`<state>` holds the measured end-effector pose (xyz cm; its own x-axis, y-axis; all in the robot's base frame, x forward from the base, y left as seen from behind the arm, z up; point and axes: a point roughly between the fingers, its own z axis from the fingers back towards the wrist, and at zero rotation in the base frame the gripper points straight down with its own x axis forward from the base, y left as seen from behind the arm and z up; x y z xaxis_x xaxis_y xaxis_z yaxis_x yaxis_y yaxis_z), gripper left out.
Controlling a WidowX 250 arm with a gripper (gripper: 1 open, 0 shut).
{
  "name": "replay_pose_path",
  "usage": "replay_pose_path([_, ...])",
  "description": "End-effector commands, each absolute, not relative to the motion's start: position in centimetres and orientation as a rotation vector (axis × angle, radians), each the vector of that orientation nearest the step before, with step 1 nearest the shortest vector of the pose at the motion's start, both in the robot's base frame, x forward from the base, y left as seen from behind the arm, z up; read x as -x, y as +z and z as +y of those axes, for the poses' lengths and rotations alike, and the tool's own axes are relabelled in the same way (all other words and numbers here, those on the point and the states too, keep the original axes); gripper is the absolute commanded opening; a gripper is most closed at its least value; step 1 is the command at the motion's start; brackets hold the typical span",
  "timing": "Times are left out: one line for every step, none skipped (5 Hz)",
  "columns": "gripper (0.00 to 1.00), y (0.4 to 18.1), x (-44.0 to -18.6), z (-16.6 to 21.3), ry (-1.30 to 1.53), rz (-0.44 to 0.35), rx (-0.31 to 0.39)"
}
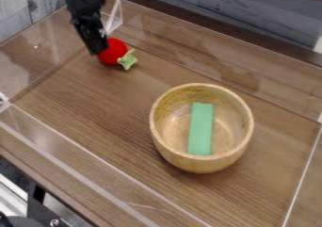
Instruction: Move the red object to the right side of the table
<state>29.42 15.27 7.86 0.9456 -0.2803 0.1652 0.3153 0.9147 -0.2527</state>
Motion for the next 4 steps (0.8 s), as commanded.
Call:
replay_pose_path([0.0,11.2,-31.6,12.2,-0.338,-0.191,0.229])
replay_pose_path([0.0,11.8,-33.4,8.5,-0.36,-0.202,0.228])
replay_pose_path([0.0,12.1,-34.8,4.9,-0.395,-0.209,0.232])
replay_pose_path([1.0,11.6,-34.7,6.9,-0.413,-0.202,0.223])
